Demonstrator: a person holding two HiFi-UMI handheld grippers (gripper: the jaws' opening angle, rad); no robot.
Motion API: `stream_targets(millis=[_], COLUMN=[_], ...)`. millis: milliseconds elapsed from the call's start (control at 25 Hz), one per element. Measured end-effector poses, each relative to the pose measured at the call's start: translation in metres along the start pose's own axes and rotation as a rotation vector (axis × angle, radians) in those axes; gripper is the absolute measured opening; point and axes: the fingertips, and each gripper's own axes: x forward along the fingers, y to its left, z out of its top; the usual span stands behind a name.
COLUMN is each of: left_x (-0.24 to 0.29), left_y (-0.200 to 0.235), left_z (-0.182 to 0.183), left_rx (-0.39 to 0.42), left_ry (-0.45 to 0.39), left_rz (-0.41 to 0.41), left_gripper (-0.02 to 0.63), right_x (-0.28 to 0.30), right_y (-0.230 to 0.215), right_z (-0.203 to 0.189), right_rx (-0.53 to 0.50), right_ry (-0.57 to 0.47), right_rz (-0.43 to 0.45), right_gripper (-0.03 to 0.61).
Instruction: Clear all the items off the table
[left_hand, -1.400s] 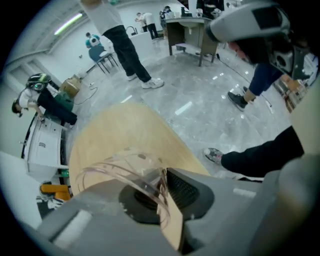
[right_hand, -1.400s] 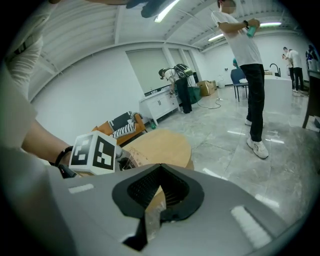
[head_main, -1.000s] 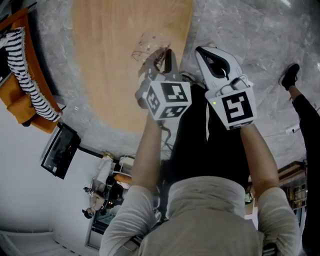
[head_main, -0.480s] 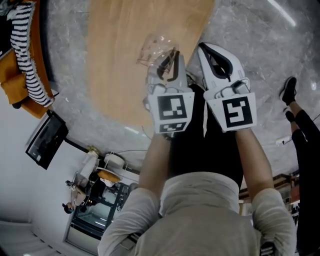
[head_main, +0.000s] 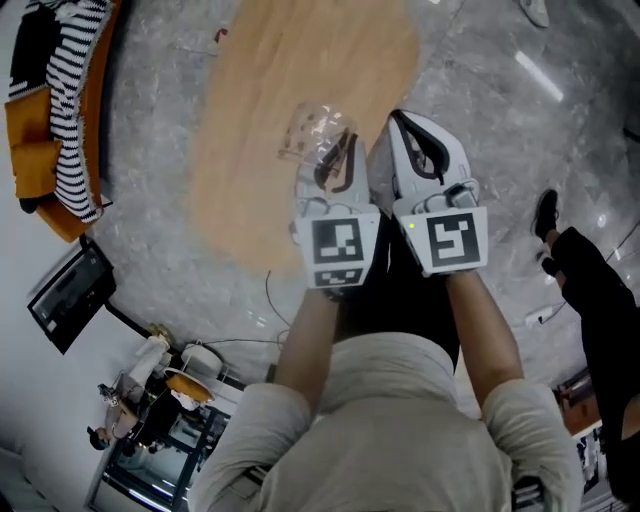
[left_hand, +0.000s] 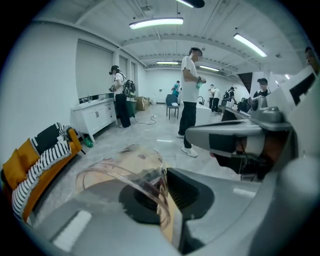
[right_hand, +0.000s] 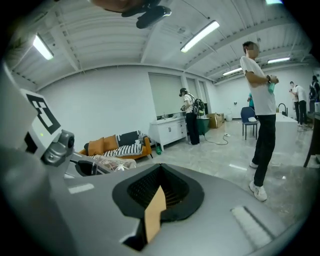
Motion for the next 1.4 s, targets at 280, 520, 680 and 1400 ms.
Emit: stream_targets(millis=[280, 520, 680, 1400], left_x=[-0.050, -0.101, -0.139, -0.257], left_y=[-0.015, -0.033, -0.037, -0.030], left_z=[0.046, 0.090, 0.110, 0.171], left_rx=[0.010, 0.055, 0.041, 0.112], left_ry=[-0.099, -0.232, -0.286, -0.540], left_rz=[-0.003, -0.016, -0.033, -0.049], left_gripper=[0.051, 0.051, 0.051, 0.051], right_x=[-0.042, -0.088, -0.117, -0.179], right_y=[0.013, 0.026, 0.038, 0.127], right_z=[0.055, 0.113, 0.144, 0.224], right_rx=[-0.033, -0.071, -0.091, -0.252], right_ry=[-0.085, -0.201, -0.261, -0.413], right_rz=[-0.029, -0.052, -0.081, -0.075], right_gripper=[0.006, 0.006, 0.006, 0.006])
